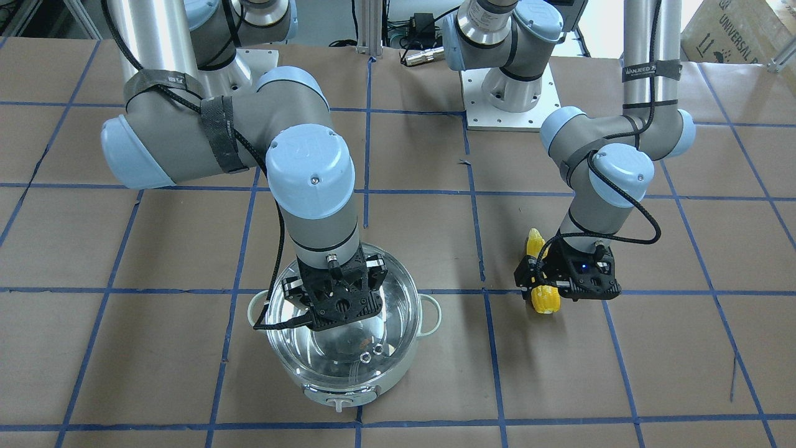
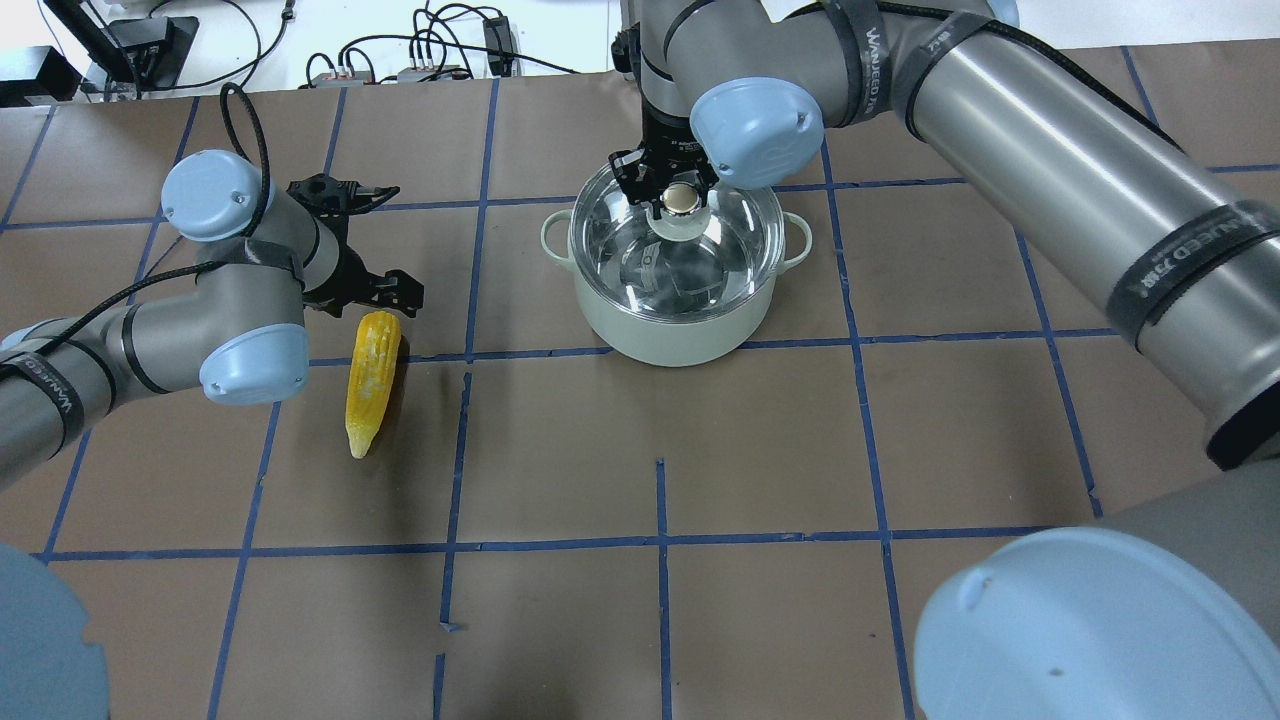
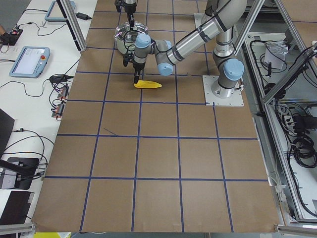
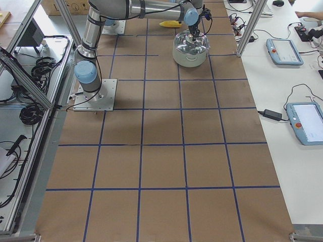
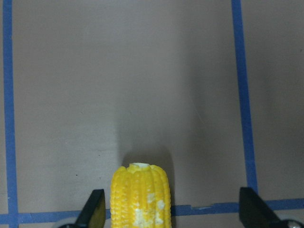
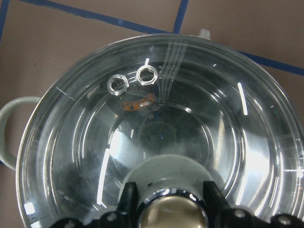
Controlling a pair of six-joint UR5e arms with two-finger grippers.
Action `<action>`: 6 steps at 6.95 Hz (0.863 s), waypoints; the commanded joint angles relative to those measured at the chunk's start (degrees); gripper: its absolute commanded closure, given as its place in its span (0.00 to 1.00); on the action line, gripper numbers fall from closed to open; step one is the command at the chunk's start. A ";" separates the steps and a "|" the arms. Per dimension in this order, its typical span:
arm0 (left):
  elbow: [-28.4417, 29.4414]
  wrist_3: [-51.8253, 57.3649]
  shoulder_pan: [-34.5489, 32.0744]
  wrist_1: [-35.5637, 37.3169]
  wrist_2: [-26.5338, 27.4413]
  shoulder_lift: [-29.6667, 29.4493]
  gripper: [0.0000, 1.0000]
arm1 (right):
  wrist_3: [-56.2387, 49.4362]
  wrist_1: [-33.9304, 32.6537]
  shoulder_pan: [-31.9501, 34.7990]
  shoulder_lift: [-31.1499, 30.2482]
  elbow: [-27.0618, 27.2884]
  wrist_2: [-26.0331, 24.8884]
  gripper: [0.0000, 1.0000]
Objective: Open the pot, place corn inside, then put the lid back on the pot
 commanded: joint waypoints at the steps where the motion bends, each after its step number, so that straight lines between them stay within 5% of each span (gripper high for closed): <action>1: -0.24 0.52 0.57 0.16 -0.02 -0.24 0.00 | 0.00 0.56 0.00 -0.08 -0.88 -0.02 0.48; 6: -3.39 -0.36 0.39 0.25 -0.02 -0.24 0.00 | -2.80 16.02 -4.37 -1.21 -12.21 -1.94 0.48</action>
